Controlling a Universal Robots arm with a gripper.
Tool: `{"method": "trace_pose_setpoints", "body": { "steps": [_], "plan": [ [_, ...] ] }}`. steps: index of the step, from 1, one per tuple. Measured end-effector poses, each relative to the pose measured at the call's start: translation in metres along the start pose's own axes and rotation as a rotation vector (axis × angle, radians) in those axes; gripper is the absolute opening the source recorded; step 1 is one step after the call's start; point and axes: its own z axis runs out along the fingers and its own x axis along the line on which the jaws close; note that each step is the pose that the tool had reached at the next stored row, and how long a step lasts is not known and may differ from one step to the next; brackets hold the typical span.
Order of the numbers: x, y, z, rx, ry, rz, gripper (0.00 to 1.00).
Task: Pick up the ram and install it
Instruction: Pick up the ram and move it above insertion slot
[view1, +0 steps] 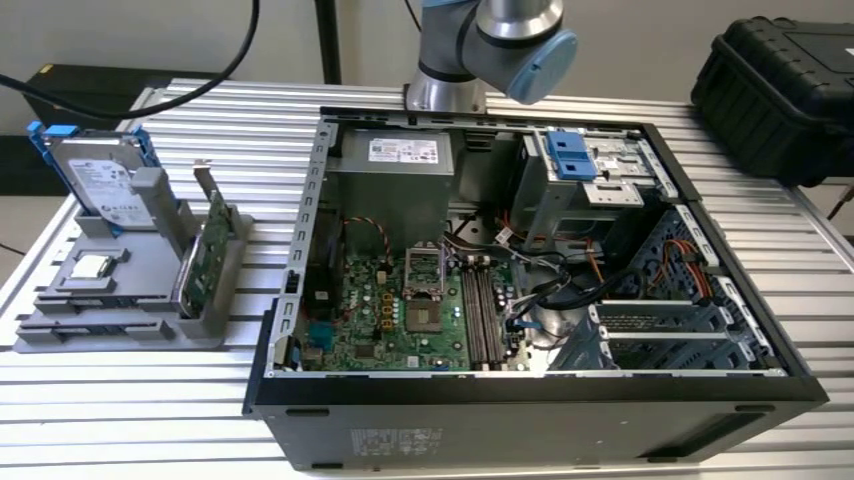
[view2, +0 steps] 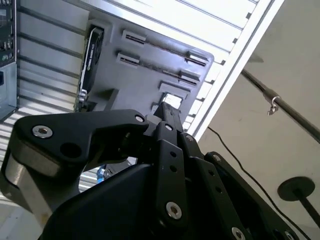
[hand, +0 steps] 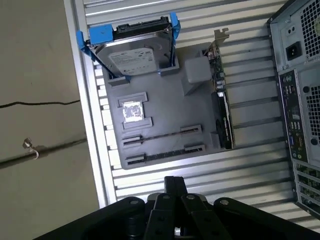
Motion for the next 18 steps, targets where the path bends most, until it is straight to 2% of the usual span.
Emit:
{"method": "trace_pose_setpoints", "body": {
  "steps": [6,18],
  "plan": [
    [0.0,0.0,0.0,-0.0001,-0.0012,0.024,0.0],
    [0.0,0.0,0.0,-0.0002,-0.0019,0.038,0.0]
  ]
}}
